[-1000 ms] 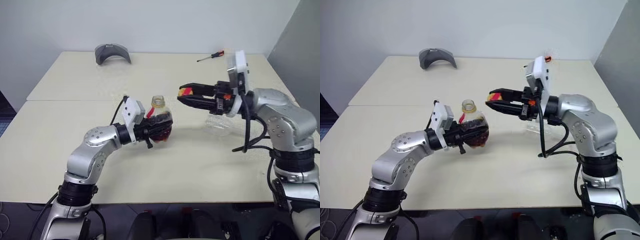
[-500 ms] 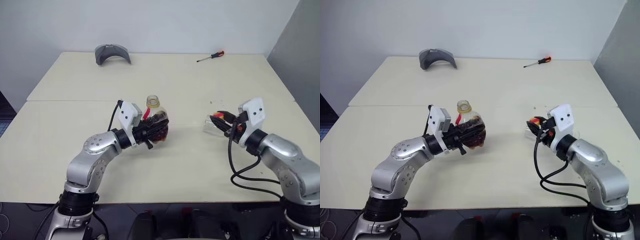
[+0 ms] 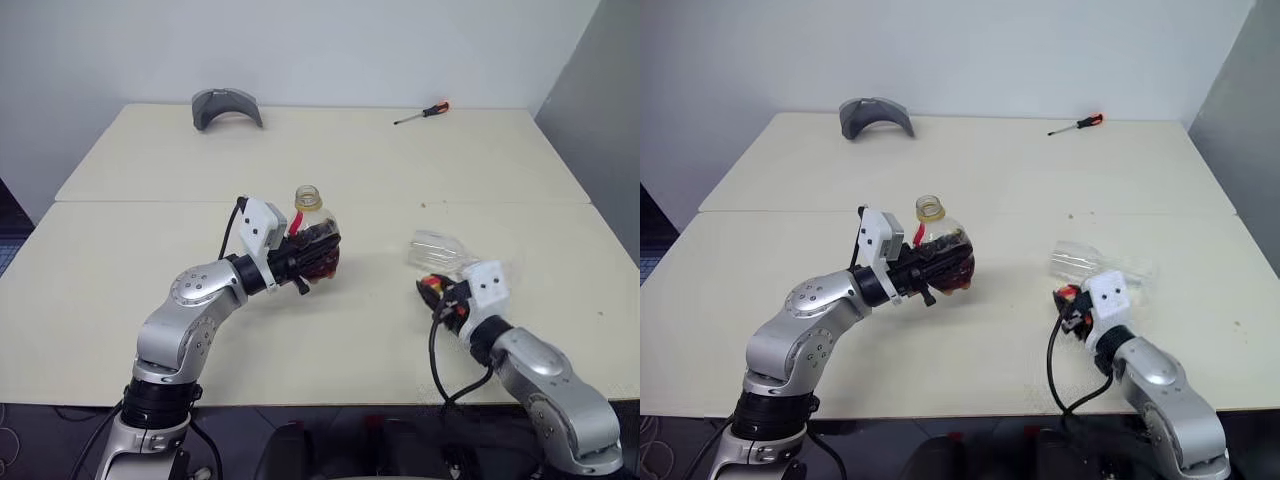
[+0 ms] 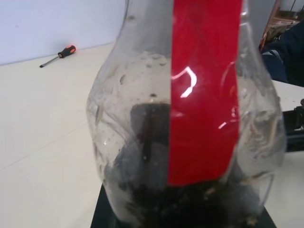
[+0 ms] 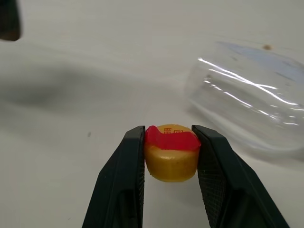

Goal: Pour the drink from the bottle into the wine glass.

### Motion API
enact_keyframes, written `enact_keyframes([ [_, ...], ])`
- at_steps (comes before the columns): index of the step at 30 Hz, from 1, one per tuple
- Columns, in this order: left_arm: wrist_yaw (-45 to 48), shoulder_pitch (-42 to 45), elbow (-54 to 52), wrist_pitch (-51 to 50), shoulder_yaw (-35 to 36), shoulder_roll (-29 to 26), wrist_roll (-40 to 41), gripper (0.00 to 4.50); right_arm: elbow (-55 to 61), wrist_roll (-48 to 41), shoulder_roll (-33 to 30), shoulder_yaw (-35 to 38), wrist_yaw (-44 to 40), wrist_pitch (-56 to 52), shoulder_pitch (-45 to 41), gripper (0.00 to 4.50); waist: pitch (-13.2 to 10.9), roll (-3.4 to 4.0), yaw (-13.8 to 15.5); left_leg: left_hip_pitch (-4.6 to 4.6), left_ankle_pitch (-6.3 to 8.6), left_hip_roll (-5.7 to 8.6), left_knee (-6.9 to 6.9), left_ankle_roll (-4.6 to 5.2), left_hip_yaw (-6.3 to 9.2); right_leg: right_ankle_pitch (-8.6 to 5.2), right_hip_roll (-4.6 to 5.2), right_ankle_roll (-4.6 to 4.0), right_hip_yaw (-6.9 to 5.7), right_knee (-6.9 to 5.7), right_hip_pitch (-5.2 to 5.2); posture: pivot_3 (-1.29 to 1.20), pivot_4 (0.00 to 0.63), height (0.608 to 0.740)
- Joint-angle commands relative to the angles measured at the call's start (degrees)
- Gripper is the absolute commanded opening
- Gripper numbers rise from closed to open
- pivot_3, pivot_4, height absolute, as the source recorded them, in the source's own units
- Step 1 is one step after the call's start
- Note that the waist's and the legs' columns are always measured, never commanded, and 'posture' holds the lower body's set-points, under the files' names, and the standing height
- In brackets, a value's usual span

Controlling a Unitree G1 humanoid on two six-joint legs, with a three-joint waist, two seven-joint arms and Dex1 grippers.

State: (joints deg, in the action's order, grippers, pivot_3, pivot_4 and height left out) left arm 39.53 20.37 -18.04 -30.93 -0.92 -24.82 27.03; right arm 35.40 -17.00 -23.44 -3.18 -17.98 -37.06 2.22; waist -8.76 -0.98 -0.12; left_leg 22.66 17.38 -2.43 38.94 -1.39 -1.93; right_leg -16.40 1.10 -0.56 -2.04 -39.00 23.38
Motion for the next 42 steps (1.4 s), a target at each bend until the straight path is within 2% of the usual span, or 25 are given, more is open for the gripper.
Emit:
enact_keyframes([
  [1, 0.7, 1.3, -1.9, 0.3, 0.6, -0.2, 1.5, 0.89, -4.6, 1.9, -1.1, -2.4, -5.4, 8.7, -2.1, 1.24, 0.0, -0.01, 0.0, -0.02, 0.01, -0.01, 0.00, 0.01, 0.00, 0.00, -0.04, 0.00, 0.00, 0.00, -0.01, 0.00, 0.150, 0.740],
  [6, 1.3, 1.5, -1.8, -0.1, 1.4, -1.0, 2.0, 0.89, -13.4, 3.1, -1.1, -4.3, -11.3, 16.1, -7.8, 1.24, 0.0, -0.01, 0.0, -0.03, 0.00, 0.00, 0.01, 0.00, -0.01, 0.00, -0.05, 0.00, 0.01, 0.00, -0.01, 0.00, 0.150, 0.740],
  [10, 0.6, 1.1, -2.6, -0.2, 1.6, -1.1, 2.2, 0.89, -18.6, 3.4, -0.9, -5.0, -13.8, 17.2, -10.8, 1.24, 0.0, -0.01, 0.0, -0.02, -0.08, 0.00, 0.01, -0.13, 0.00, 0.00, -0.03, -0.01, 0.00, 0.00, -0.02, 0.00, 0.150, 0.740],
  [11, 0.4, 0.9, -2.8, -0.3, 1.7, -1.1, 2.2, 0.89, -19.6, 3.2, -0.9, -5.1, -14.3, 16.7, -11.4, 1.94, 0.0, -0.01, 0.0, -0.01, -0.09, 0.00, 0.01, -0.16, 0.00, 0.00, -0.01, -0.01, 0.00, 0.00, -0.02, 0.00, 0.150, 0.740],
  [13, 0.0, 0.7, -2.9, -0.3, 1.9, -1.1, 2.1, 0.89, -21.3, 3.1, -0.9, -5.0, -14.8, 15.9, -12.3, 2.54, 0.0, -0.01, 0.1, -0.01, -0.10, 0.02, 0.01, -0.17, 0.00, 0.00, 0.02, -0.01, 0.00, 0.01, -0.04, 0.00, 0.150, 0.740],
  [18, -0.3, 0.4, -3.4, -0.6, 2.3, -1.4, 2.3, 0.89, -22.4, 3.4, -1.5, -4.8, -16.0, 15.4, -13.7, 4.37, 0.0, -0.01, 0.1, -0.02, -0.10, -0.01, 0.01, -0.18, 0.00, 0.01, 0.07, -0.01, 0.00, 0.00, -0.04, 0.00, 0.150, 0.740],
  [19, -0.3, 0.3, -3.5, -0.7, 2.4, -1.5, 2.4, 0.89, -22.1, 3.0, -1.9, -4.4, -16.3, 15.1, -13.9, 4.47, 0.0, -0.01, 0.1, -0.02, -0.10, -0.01, 0.01, -0.18, 0.00, 0.01, 0.08, -0.01, 0.01, 0.00, -0.04, 0.00, 0.150, 0.740],
  [25, -0.3, 0.3, -3.4, -0.7, 2.3, -1.6, 2.6, 0.89, -20.0, 2.9, -3.3, -3.4, -17.0, 14.6, -13.6, 4.47, 0.0, -0.01, 0.1, -0.02, -0.10, -0.01, 0.01, -0.18, 0.00, 0.01, 0.09, -0.01, 0.00, 0.00, -0.04, 0.00, 0.150, 0.740],
  [35, -1.3, 0.1, -2.9, -0.6, 3.8, -2.0, 2.4, 0.89, -7.1, -5.6, -7.6, 2.4, -19.9, 7.9, -13.5, 4.47, 0.0, -0.01, 0.1, -0.02, -0.09, -0.01, 0.01, -0.16, 0.01, 0.01, 0.10, -0.01, 0.00, 0.00, -0.05, 0.00, 0.150, 0.740],
  [39, -3.3, -1.4, -3.1, -0.8, 5.4, -2.0, 2.1, 0.89, -4.3, -9.7, -7.4, 3.7, -19.3, 4.4, -16.4, 4.47, 0.0, -0.01, 0.0, -0.03, -0.08, -0.04, 0.01, -0.14, 0.02, 0.01, 0.11, -0.01, 0.00, 0.00, -0.05, 0.00, 0.150, 0.740],
  [42, -7.5, -2.2, -0.8, 0.8, 7.5, -1.3, -0.2, 0.89, -3.9, -11.2, -4.5, 2.6, -16.0, 1.6, -22.0, 4.47, 0.0, -0.01, -0.2, -0.10, -0.07, -0.06, 0.00, -0.13, 0.05, 0.01, 0.09, -0.02, 0.08, -0.02, -0.05, 0.00, 0.150, 0.740],
])
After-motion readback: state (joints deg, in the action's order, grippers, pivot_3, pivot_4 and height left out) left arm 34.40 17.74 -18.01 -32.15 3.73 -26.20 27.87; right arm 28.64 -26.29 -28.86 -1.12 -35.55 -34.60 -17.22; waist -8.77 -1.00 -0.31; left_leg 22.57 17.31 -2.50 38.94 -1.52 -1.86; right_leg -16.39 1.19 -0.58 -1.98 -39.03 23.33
